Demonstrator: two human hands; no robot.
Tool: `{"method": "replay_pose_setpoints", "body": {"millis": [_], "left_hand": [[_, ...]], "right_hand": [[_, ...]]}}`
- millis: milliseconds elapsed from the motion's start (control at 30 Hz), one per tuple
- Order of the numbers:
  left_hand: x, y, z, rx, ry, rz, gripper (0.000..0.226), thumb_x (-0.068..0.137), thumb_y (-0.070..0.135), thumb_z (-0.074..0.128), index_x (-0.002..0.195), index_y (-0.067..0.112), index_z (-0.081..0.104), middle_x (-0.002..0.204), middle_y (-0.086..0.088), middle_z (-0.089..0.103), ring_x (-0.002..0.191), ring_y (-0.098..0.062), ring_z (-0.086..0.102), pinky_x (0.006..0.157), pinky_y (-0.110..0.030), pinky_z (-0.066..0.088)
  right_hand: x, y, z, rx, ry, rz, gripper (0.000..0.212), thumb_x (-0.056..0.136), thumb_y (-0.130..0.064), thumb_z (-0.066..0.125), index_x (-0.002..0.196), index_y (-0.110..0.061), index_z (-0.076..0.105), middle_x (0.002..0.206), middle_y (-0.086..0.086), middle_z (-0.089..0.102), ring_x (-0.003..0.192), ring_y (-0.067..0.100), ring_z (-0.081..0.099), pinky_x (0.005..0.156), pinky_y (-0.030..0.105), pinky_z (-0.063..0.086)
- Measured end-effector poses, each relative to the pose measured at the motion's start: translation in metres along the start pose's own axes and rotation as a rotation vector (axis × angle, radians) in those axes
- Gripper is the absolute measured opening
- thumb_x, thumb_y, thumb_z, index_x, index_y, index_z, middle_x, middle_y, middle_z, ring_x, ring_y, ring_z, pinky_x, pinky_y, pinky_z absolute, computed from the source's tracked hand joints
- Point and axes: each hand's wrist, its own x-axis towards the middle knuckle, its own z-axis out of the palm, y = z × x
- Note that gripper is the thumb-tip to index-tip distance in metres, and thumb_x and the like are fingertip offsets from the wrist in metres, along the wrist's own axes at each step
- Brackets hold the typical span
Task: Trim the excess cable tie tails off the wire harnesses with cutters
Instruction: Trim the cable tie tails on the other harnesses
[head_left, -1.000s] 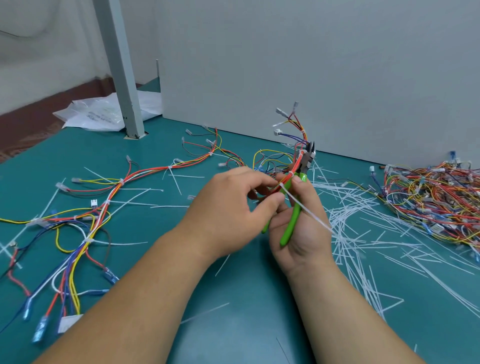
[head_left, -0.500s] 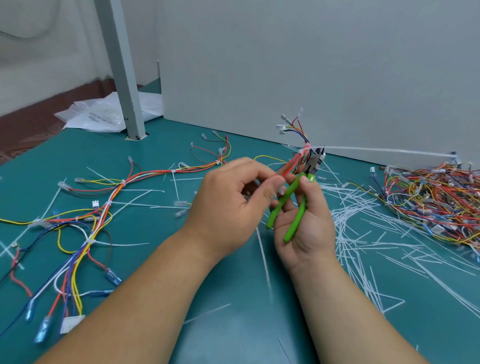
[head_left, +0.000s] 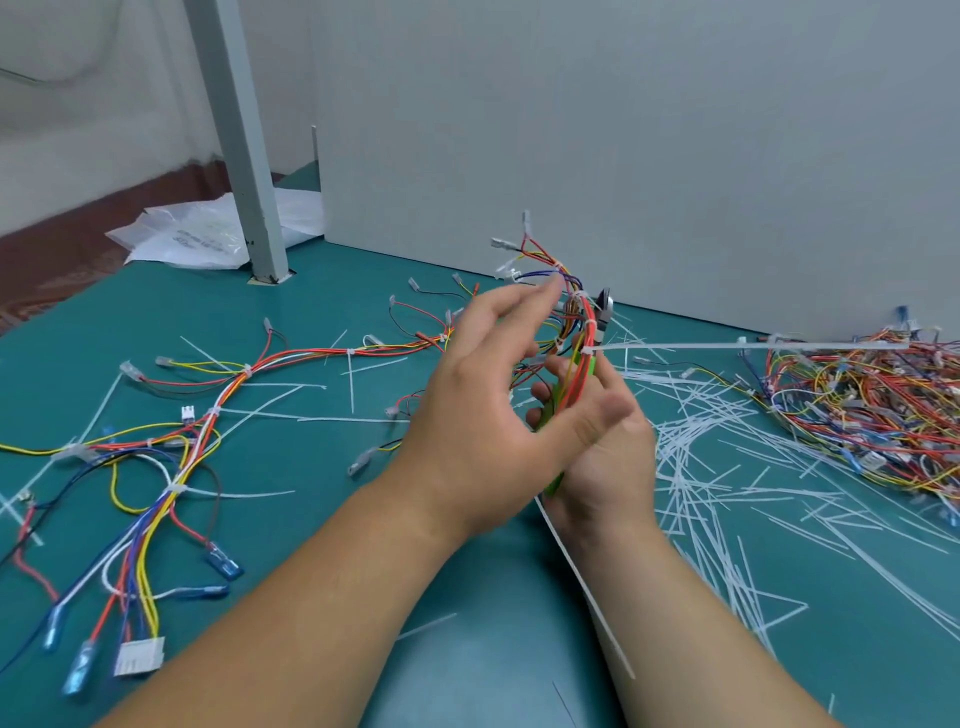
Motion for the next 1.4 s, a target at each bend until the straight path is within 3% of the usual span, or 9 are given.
{"method": "replay_pose_setpoints", "body": {"millis": [167,233,300,367,600,867,1067,1233,1400], "left_hand": [[-0.001,0.002,0.003,0.036,-0.059,0.011,0.066,0.09,0.023,0.065,0.152,0.017,0.045,0.157,0.01,0.037,0.129,0.015,0.042,0.101,-0.004,0.033],[0.0,0.0,0.001,0.046,-0.057,0.015,0.064,0.091,0.022,0.06,0.153,0.019,0.045,0.16,0.011,0.035,0.133,0.003,0.047,0.105,-0.014,0.04],[0.0,-0.001,-0.001,0.058,-0.058,0.022,0.063,0.092,0.021,0.058,0.154,0.02,0.044,0.162,0.013,0.034,0.134,-0.01,0.05,0.11,-0.032,0.044],[0.0,-0.002,-0.001,0.083,-0.06,0.052,0.062,0.093,0.018,0.057,0.154,0.017,0.043,0.162,0.01,0.036,0.144,-0.002,0.039,0.114,-0.037,0.042],[-0.004,-0.006,-0.002,0.086,-0.073,0.067,0.062,0.091,0.017,0.06,0.151,0.019,0.047,0.157,0.012,0.044,0.113,-0.007,0.037,0.094,-0.007,0.039],[-0.006,-0.009,-0.003,0.036,-0.072,0.062,0.066,0.089,0.023,0.06,0.153,0.026,0.043,0.148,0.013,0.048,0.107,-0.009,0.06,0.096,-0.021,0.047],[-0.005,-0.012,0.001,0.053,-0.02,-0.019,0.051,0.091,0.047,0.065,0.139,0.029,0.061,0.148,0.016,0.05,0.122,-0.007,0.059,0.1,-0.029,0.05],[-0.006,-0.012,0.002,0.065,-0.045,0.038,0.058,0.092,0.046,0.066,0.145,0.023,0.056,0.154,0.01,0.047,0.141,0.005,0.04,0.11,-0.023,0.043],[-0.008,-0.011,0.003,0.069,-0.117,0.075,0.063,0.092,0.031,0.066,0.15,0.019,0.048,0.159,0.008,0.041,0.145,0.001,0.036,0.111,-0.031,0.044]], "right_hand": [[-0.003,0.004,0.002,-0.025,-0.052,-0.01,0.024,0.091,-0.013,0.067,0.108,-0.023,0.081,0.102,0.007,0.076,0.089,0.021,0.067,0.083,0.037,0.054],[-0.003,0.006,0.001,-0.053,-0.065,-0.036,0.031,0.091,-0.01,0.065,0.116,-0.021,0.079,0.109,0.012,0.074,0.096,0.026,0.064,0.091,0.042,0.052],[-0.003,0.008,0.0,-0.101,-0.075,-0.058,0.034,0.089,-0.008,0.065,0.12,-0.015,0.076,0.102,0.009,0.073,0.089,0.023,0.063,0.084,0.037,0.054],[-0.003,0.01,-0.001,-0.114,-0.087,-0.064,0.037,0.088,-0.008,0.065,0.125,-0.007,0.071,0.094,0.006,0.072,0.082,0.02,0.062,0.076,0.031,0.054],[-0.005,0.012,0.0,-0.147,-0.074,-0.068,0.041,0.092,-0.014,0.063,0.13,-0.027,0.072,0.089,0.001,0.069,0.081,0.02,0.056,0.071,0.033,0.052],[-0.007,0.009,0.004,-0.268,0.036,-0.118,0.035,0.087,-0.021,0.073,0.12,-0.031,0.077,0.085,0.001,0.076,0.079,0.019,0.067,0.073,0.036,0.058],[-0.009,0.008,0.003,-0.298,0.006,-0.17,0.042,0.091,0.01,0.066,0.11,-0.027,0.072,0.085,-0.004,0.08,0.07,0.005,0.072,0.06,0.018,0.055],[-0.006,0.011,0.002,-0.275,-0.023,-0.133,0.036,0.084,-0.006,0.065,0.119,-0.007,0.072,0.084,-0.003,0.073,0.066,0.007,0.059,0.061,0.018,0.049],[-0.004,0.012,0.0,-0.266,-0.043,-0.17,0.025,0.084,-0.015,0.064,0.098,-0.028,0.08,0.079,-0.009,0.067,0.072,0.01,0.054,0.068,0.024,0.048]]}}
